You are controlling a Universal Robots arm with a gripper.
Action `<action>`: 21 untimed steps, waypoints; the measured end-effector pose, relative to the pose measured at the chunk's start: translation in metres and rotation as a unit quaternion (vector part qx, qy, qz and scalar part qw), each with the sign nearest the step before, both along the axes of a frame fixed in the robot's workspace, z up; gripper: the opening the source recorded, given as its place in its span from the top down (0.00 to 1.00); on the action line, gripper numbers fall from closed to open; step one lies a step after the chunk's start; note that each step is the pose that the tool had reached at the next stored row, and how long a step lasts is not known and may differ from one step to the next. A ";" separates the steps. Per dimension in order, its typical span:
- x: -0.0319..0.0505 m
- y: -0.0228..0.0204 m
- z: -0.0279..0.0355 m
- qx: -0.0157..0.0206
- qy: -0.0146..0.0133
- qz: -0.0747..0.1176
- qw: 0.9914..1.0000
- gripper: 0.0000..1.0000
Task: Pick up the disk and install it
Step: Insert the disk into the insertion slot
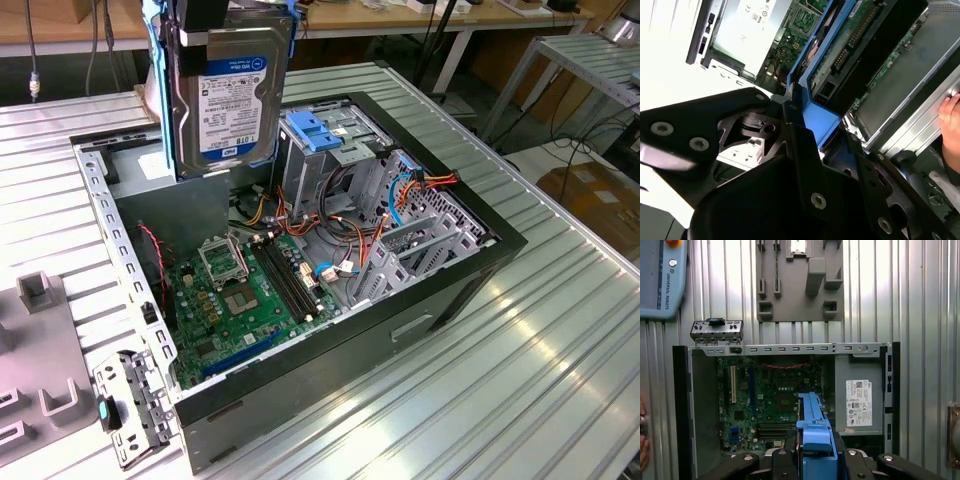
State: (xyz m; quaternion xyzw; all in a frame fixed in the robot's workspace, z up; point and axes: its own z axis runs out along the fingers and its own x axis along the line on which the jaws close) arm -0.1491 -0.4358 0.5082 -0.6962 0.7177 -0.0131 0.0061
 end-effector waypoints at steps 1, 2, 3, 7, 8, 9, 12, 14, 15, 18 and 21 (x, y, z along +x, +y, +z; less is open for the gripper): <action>0.0000 -0.0008 0.0000 0.000 0.000 0.000 1.000 0.63; 0.0000 -0.0017 0.0000 0.000 0.000 0.000 1.000 0.63; 0.0000 -0.0033 0.0000 -0.001 0.000 0.000 1.000 0.63; 0.0000 -0.0075 0.0000 -0.001 0.000 0.000 1.000 0.63; 0.0000 -0.0084 -0.0001 -0.001 0.000 0.000 1.000 0.63; 0.0000 -0.0107 0.0000 -0.002 0.000 0.000 1.000 0.63; 0.0000 -0.0153 0.0000 -0.003 0.000 0.000 1.000 0.63; 0.0000 -0.0180 0.0000 -0.003 0.000 0.000 1.000 0.63; 0.0000 -0.0192 0.0000 -0.003 0.000 0.000 1.000 0.63; 0.0000 -0.0231 0.0000 -0.004 0.000 0.000 1.000 0.63; 0.0032 -0.0269 -0.0001 -0.005 0.000 0.000 1.000 0.63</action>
